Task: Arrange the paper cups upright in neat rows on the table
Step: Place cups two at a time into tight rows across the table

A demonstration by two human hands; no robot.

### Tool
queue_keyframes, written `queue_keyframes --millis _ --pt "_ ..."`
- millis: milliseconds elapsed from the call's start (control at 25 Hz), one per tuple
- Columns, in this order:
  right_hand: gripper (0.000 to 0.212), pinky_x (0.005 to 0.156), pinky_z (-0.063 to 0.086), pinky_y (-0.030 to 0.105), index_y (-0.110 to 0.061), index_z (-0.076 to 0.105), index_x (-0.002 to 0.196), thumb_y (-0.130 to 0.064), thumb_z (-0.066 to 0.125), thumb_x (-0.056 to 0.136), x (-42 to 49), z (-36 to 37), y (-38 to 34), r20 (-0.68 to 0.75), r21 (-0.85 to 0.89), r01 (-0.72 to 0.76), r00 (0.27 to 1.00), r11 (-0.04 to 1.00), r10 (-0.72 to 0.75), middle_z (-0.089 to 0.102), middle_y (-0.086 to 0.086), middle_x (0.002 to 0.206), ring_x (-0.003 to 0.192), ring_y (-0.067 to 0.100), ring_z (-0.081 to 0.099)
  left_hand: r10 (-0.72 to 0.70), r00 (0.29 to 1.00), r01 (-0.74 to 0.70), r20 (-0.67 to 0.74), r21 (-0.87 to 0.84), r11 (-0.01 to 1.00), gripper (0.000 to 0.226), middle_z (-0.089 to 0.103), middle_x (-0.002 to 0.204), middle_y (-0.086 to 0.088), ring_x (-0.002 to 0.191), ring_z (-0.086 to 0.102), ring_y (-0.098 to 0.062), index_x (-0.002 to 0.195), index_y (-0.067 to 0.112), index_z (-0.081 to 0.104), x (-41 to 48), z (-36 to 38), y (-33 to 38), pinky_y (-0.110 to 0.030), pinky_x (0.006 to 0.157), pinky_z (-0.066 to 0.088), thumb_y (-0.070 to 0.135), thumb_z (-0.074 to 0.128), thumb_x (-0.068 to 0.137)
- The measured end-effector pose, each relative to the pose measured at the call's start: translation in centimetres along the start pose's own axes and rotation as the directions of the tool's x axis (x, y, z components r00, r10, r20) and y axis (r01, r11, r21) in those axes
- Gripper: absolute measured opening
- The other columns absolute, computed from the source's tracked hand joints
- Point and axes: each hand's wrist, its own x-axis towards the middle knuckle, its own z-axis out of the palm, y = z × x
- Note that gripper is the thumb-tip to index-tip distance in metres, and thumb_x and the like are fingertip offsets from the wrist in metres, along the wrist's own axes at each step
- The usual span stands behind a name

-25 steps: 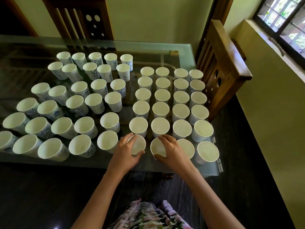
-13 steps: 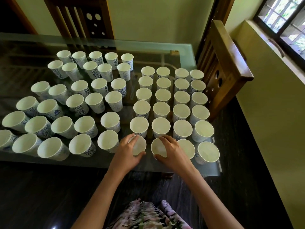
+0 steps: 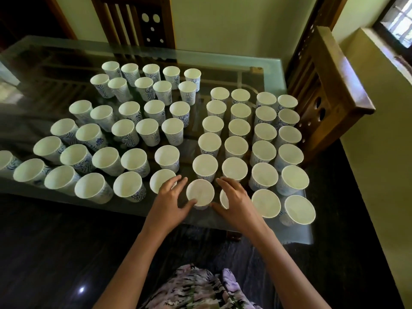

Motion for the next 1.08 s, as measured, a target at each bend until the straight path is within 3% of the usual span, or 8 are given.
queue_keyframes --millis 320,480,720,1080 --pt "0.063 0.108 0.031 0.035 -0.014 0.040 0.139 -0.025 0.068 0.083 3.7 5.3 -7.2 0.049 0.022 0.098 0.994 0.995 -0.099 0.039 0.006 0.144 0.132 0.024 0.037 -0.009 1.000 0.011 -0.024 0.057 0.998 0.063 0.039 0.143 -0.005 0.134 0.032 -0.021 0.137 0.014 0.043 -0.4 -5.7 -7.7 -0.031 0.109 0.026 0.029 0.068 0.081" --pt "0.064 0.106 0.033 0.032 -0.014 0.040 0.139 -0.025 0.069 0.083 5.3 7.8 -10.4 0.006 0.038 -0.004 1.000 0.999 0.004 0.036 0.006 0.146 0.134 0.023 0.033 0.080 0.994 -0.085 0.071 0.071 0.994 0.065 0.036 0.145 -0.002 0.135 0.030 -0.018 0.138 0.015 0.041 1.2 -8.3 -11.6 -0.025 0.108 0.024 0.028 0.069 0.080" --pt "0.066 0.108 0.030 0.028 -0.013 0.036 0.140 -0.023 0.068 0.083 6.0 9.2 -13.3 -0.029 0.006 -0.111 0.993 0.994 0.112 0.031 0.006 0.149 0.136 0.022 0.028 0.161 0.970 -0.177 0.180 0.077 0.981 0.067 0.037 0.144 -0.005 0.134 0.033 -0.022 0.137 0.014 0.042 2.6 -9.5 -14.8 -0.029 0.108 0.027 0.030 0.070 0.079" --pt "0.067 0.109 0.026 0.029 -0.013 0.035 0.140 -0.027 0.068 0.084 7.3 9.0 -13.5 0.038 -0.055 -0.173 0.984 0.983 0.176 0.028 0.005 0.150 0.137 0.021 0.023 0.192 0.963 -0.194 0.189 -0.003 0.981 0.065 0.040 0.142 -0.004 0.133 0.035 -0.020 0.136 0.013 0.044 3.3 -9.4 -15.4 -0.023 0.107 0.024 0.023 0.072 0.077"
